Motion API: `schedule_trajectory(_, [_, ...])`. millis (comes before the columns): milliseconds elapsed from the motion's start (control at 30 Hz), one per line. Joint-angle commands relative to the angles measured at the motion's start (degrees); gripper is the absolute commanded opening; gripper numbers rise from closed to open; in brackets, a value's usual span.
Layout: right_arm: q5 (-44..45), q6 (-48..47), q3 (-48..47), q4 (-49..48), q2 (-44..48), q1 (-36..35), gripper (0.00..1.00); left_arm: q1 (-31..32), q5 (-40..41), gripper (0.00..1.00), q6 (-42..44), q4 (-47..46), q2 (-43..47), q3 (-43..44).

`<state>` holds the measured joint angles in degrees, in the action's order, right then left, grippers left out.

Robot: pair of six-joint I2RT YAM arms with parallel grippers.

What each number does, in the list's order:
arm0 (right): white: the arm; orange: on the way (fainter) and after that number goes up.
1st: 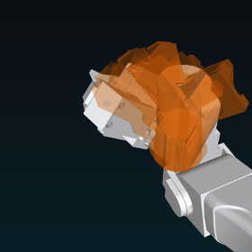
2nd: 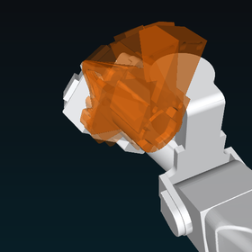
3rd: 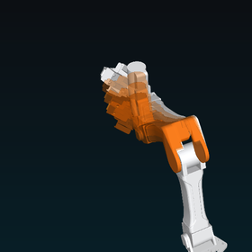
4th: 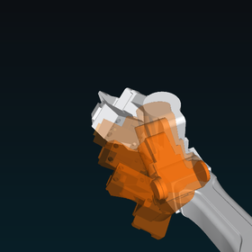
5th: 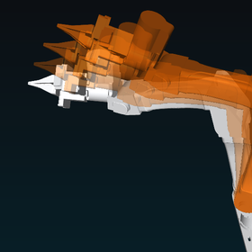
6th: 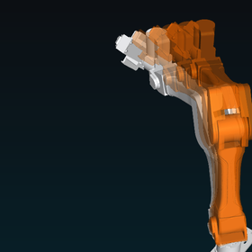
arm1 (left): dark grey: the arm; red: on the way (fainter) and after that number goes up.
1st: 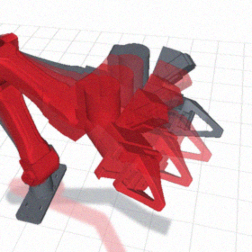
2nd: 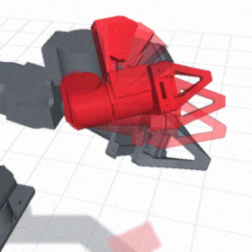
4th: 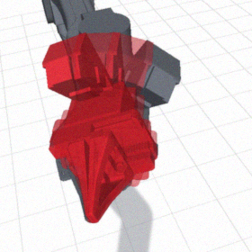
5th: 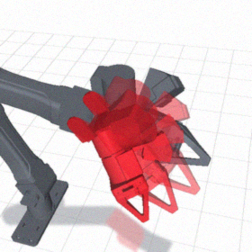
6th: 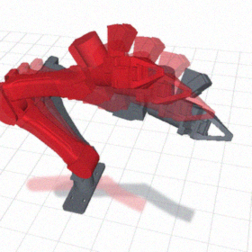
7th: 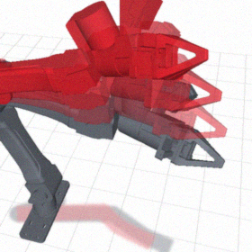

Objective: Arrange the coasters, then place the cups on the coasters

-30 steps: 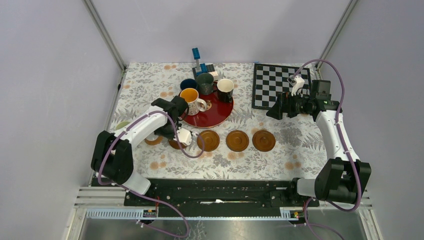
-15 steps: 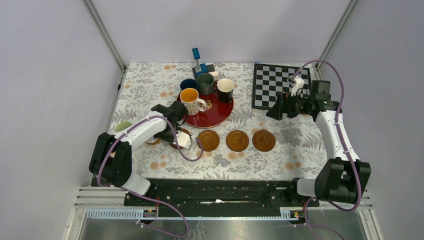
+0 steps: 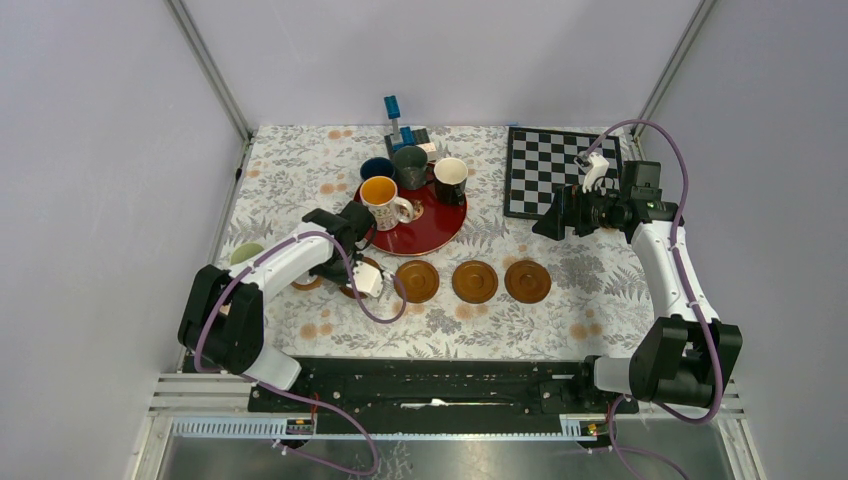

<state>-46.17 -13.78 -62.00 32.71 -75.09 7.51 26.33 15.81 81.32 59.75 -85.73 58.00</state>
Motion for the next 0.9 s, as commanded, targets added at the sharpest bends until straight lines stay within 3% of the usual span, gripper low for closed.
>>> schedule_trajectory(0, [-1.38,0.34,0.12,-0.28,1.04,0.14,0.98,-0.41,0.79,0.03,1.71,-0.51,0.76,1.06])
schedule_trajectory(467, [-1.37,0.31,0.12,-0.23,0.95,0.14,0.98,-1.10,0.14,0.05,2.77,-1.07,-0.60,0.55])
schedule_trajectory(867, [-1.38,0.31,0.12,-0.23,0.90,0.14,0.98,-1.54,0.10,0.14,3.85,-1.24,-0.44,-0.58])
